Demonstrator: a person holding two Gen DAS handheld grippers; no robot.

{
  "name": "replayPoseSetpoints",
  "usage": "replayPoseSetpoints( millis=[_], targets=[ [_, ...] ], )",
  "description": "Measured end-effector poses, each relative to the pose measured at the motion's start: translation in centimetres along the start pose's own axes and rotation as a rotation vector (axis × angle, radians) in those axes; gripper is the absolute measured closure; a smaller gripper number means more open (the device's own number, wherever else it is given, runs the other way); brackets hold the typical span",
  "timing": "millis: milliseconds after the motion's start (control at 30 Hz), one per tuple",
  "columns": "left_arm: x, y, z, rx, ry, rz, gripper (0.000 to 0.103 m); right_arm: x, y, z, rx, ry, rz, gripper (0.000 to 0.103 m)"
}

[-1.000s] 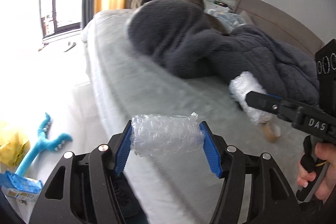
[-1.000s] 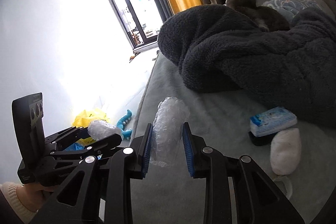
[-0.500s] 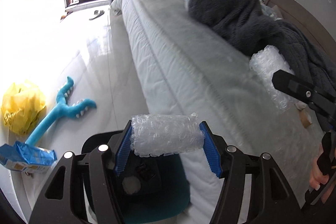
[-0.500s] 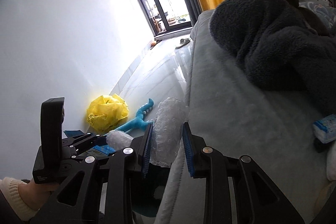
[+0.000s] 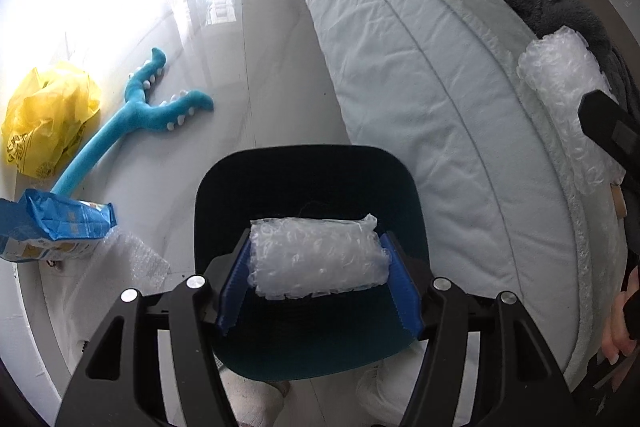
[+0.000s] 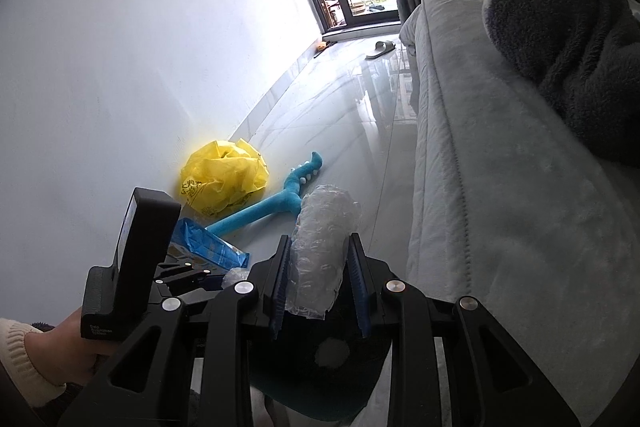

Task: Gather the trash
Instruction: 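Open the left tool over the bin while the right tool releases its bubble wrap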

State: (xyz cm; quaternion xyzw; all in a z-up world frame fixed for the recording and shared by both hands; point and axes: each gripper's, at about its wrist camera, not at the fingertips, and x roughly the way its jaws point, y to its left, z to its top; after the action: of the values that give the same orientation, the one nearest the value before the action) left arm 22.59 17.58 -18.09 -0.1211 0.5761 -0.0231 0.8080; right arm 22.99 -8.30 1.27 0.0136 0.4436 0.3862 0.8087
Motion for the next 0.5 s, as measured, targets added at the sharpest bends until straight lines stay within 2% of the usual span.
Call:
replayPoseSetpoints(
  millis=[167,500],
  targets=[
    [0.4,2.2,-0.8,-0.037,0.037,0.002,0.026,3.0,0.6,-0.6,0.002,0.065,0.001,0.075],
    [-1.8,5.3,-1.1,-0.079,-0.007,-0.002,0.022,8.6,2.4,-2.5,-0.014,0.193,0.003,0.074]
  ],
)
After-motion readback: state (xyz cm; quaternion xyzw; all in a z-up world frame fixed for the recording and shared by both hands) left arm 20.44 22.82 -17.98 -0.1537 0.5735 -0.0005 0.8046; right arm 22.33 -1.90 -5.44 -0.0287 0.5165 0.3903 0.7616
